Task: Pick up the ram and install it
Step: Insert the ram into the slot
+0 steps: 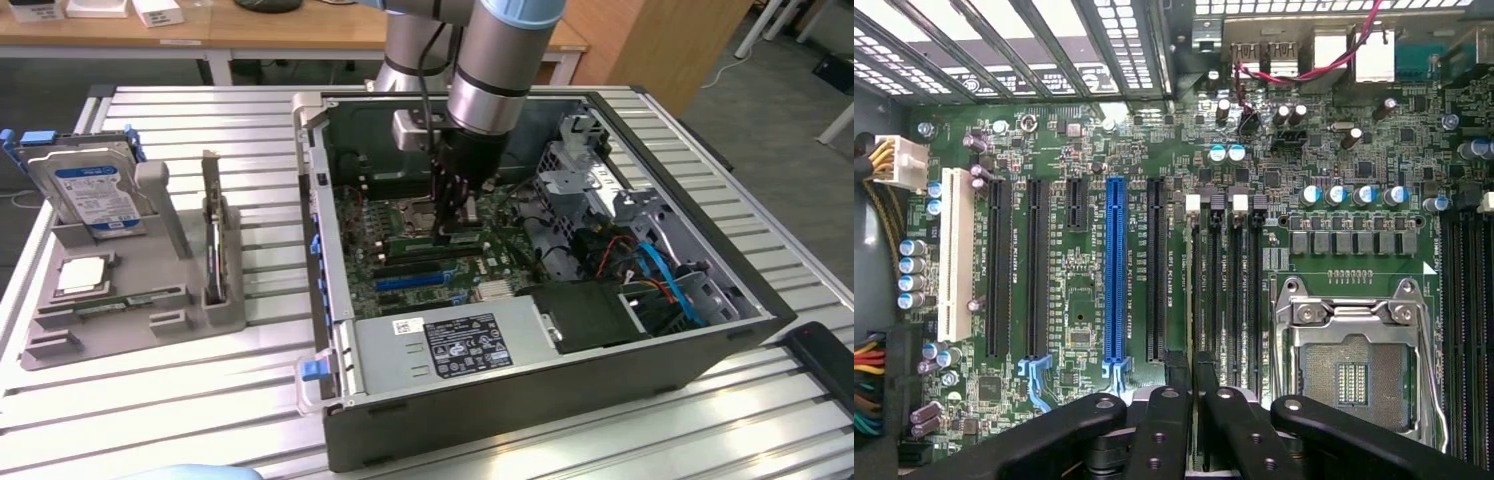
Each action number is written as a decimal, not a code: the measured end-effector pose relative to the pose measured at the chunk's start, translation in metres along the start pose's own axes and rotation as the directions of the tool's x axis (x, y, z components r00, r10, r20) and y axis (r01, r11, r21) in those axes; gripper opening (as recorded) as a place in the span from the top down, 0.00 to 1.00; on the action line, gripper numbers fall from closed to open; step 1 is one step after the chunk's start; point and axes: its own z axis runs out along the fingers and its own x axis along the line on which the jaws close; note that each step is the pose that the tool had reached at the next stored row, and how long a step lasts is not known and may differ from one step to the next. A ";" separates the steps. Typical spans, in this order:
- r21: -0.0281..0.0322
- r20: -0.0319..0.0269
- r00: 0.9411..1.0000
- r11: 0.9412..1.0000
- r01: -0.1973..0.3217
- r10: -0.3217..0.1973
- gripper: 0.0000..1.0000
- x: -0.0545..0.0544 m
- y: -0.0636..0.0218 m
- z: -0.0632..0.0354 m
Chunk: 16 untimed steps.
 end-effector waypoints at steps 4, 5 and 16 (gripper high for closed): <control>0.000 0.000 1.000 1.000 -0.005 0.005 0.87 -0.001 0.0006 0.0000; 0.000 0.000 1.000 1.000 -0.005 0.005 0.87 -0.001 0.0007 0.0000; 0.000 -0.008 1.000 1.000 -0.007 0.007 0.87 -0.002 0.0011 0.0001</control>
